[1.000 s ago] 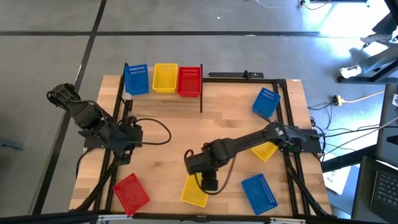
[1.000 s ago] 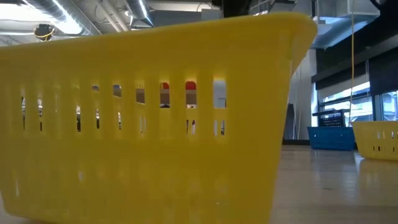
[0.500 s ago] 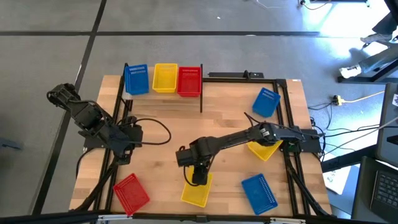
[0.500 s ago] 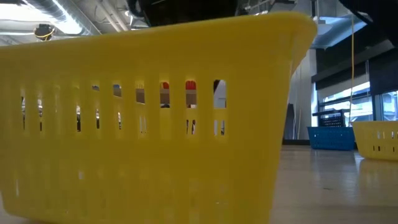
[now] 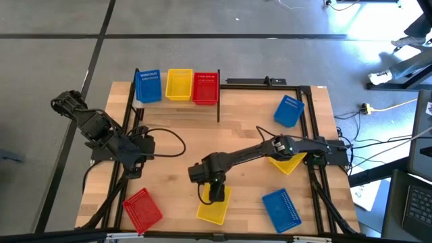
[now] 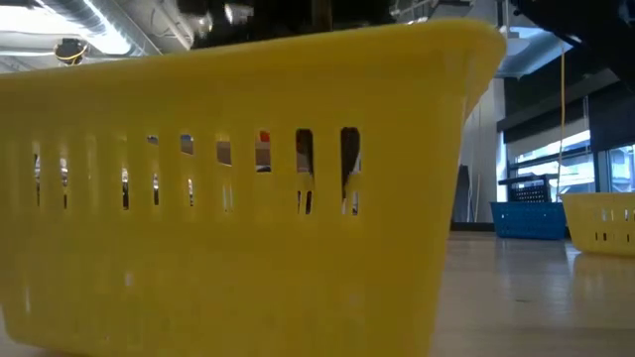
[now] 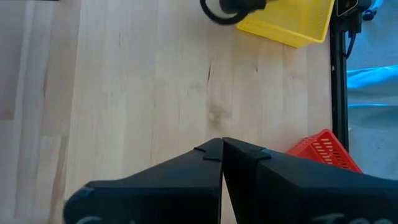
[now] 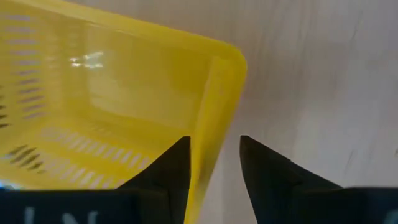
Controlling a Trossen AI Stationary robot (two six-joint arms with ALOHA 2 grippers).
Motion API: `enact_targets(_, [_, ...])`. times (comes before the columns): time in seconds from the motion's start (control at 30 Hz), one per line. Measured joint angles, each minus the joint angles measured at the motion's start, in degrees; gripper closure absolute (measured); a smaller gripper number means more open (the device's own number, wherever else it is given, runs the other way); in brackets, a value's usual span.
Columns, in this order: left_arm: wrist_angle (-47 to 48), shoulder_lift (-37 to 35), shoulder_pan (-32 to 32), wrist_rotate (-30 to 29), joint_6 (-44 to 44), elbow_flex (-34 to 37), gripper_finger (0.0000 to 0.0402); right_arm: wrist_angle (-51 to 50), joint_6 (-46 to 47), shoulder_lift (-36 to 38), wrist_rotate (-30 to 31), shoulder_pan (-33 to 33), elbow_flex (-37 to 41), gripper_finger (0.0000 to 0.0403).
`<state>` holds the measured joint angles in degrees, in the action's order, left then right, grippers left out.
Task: Stack baskets on shelf by color
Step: Stack the bottom yellow bin on top of the yellow bin on the shelf
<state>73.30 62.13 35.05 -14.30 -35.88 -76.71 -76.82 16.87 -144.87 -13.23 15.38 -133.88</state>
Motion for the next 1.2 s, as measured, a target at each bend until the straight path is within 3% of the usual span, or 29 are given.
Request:
enact_targets(0.13, [-0.02, 0.00, 0.00, 0.02, 0.00, 0.00, 0.0401, 0.09, -0.88, -1.19, 1.11, -0.09, 0.02, 0.0287])
enact_targets(0.27, [0.00, 0.00, 0.00, 0.02, 0.00, 0.00, 0.0401, 0.98, -0.71, -1.19, 1.12, -0.34, -0.14, 0.0371])
enact_targets(0.33, [0.00, 0.00, 0.00, 0.01, 0.00, 0.00, 0.0401, 0.80, -0.74, -1.13, 1.06, -0.50, -0.84, 0.0391])
enact_targets(0.53, [0.00, 0.00, -0.01, 0.00, 0.02, 0.00, 0.0401, 0.36, -0.38, 1.60, -1.82, -1.14, -1.09, 0.0399])
enact_targets(0.77, [0.00, 0.00, -0.02, -0.07, 0.02, 0.02, 0.0401, -0.19, 3.72, 6.88, -1.18, -1.14, -1.14, 0.0401])
enact_targets(1.2, [-0.54, 1.38, -0.04, 0.13, 0.44, 0.04, 0.0401, -5.66, 11.45, 16.57, 17.77, -2.58, -1.07, 0.0403])
